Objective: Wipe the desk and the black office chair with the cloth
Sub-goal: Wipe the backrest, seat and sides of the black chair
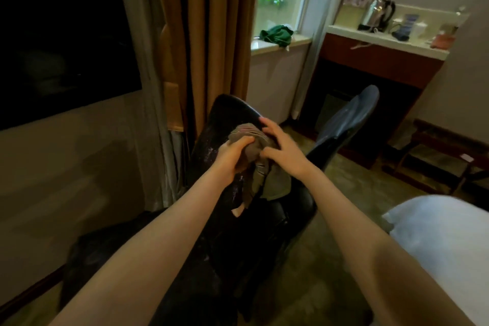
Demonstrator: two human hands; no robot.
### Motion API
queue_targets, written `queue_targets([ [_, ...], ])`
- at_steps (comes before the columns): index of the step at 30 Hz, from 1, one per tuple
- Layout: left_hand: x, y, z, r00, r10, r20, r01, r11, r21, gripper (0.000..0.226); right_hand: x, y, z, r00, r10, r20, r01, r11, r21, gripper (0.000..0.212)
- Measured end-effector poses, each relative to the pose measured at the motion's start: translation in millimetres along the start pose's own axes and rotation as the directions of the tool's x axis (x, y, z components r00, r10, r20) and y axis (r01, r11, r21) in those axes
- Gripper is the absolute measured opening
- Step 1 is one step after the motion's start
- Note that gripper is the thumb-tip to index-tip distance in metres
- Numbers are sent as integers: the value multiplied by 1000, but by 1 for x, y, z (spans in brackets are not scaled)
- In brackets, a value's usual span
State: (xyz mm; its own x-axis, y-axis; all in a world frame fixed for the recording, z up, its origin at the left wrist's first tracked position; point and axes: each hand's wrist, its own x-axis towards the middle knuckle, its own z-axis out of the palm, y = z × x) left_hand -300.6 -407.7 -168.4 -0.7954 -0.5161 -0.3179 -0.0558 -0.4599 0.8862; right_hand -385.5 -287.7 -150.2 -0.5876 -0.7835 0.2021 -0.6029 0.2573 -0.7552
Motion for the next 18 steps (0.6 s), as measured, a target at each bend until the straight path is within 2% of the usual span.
queue_targets([
  [2,5,3,8,994,31,-102,-35,999,-41,27,20,14,-19,971,133,-200,-150,986,-74,57],
  [3,9,4,12,988,44,-147,-52,997,-53,35,27,19,-24,945,245,-216,-277,952,-128,54],
  [4,10,3,17,981,54,-184,-69,995,-77,42,32,24,-25,928,346,-136,-365,919,-151,52],
  [6,10,2,22,969,80,-233,-105,989,-99,52,40,30,-21,901,430,60,-421,900,-116,52],
  [8,13,1,24,961,117,-250,-139,988,-72,69,46,30,-19,911,403,89,-399,915,-60,49],
  [11,20,2,31,945,175,-278,-160,984,74,87,55,37,-21,920,383,88,-388,921,44,47],
  [13,28,5,40,915,244,-322,-187,962,199,86,60,42,-21,919,383,94,-392,913,112,47],
  [18,50,13,54,844,409,-346,-237,864,444,67,76,47,-21,939,337,67,-342,936,84,50],
])
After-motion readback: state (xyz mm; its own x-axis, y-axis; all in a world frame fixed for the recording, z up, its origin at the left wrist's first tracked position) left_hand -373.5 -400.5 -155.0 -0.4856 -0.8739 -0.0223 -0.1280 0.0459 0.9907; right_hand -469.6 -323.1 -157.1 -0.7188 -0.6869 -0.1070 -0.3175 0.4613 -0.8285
